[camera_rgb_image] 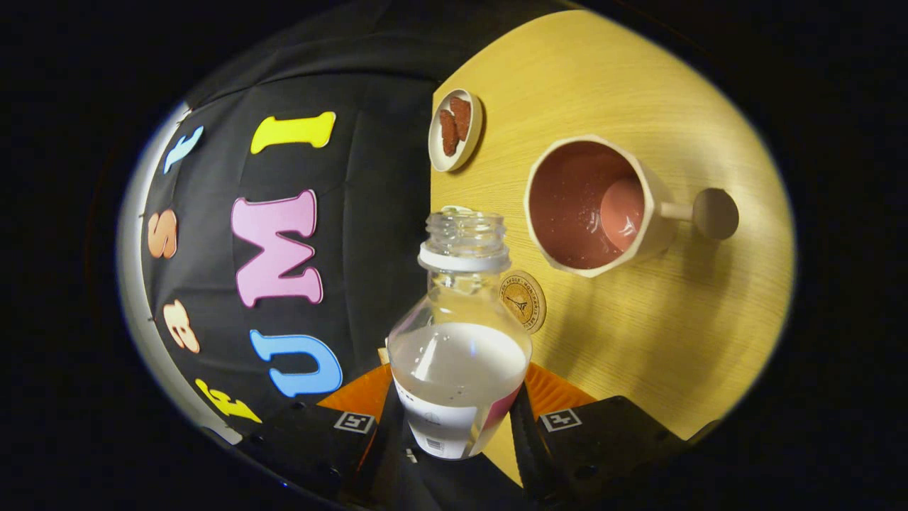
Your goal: Take the bottle from table, then pour the juice into the cup, finally place the bottle on the coaster
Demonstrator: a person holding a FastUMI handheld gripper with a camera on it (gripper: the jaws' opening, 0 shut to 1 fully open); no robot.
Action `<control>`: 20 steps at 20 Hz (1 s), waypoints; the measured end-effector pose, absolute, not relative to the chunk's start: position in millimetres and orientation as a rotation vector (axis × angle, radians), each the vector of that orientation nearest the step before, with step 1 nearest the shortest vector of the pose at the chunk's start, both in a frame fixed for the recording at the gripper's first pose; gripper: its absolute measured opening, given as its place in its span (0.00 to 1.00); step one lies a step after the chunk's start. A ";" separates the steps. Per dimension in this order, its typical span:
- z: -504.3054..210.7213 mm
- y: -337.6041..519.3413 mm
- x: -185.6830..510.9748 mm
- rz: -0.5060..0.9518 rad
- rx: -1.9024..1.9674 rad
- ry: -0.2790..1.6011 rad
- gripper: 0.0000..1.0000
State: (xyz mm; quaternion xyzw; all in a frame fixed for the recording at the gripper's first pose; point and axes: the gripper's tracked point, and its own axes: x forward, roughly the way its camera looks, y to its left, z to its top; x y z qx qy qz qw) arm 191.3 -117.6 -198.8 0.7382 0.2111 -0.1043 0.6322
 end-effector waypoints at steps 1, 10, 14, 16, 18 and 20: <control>-200.5 -116.4 188.6 -0.254 1.732 0.499 0.69; -204.4 -127.9 197.9 -0.330 1.900 0.523 0.70; -205.3 -128.2 201.0 -0.349 1.945 0.532 0.70; -204.2 -129.2 199.1 -0.357 1.979 0.530 0.70; -201.2 -128.6 200.7 -0.362 2.005 0.531 0.70; -198.4 -127.1 201.1 -0.363 2.028 0.533 0.70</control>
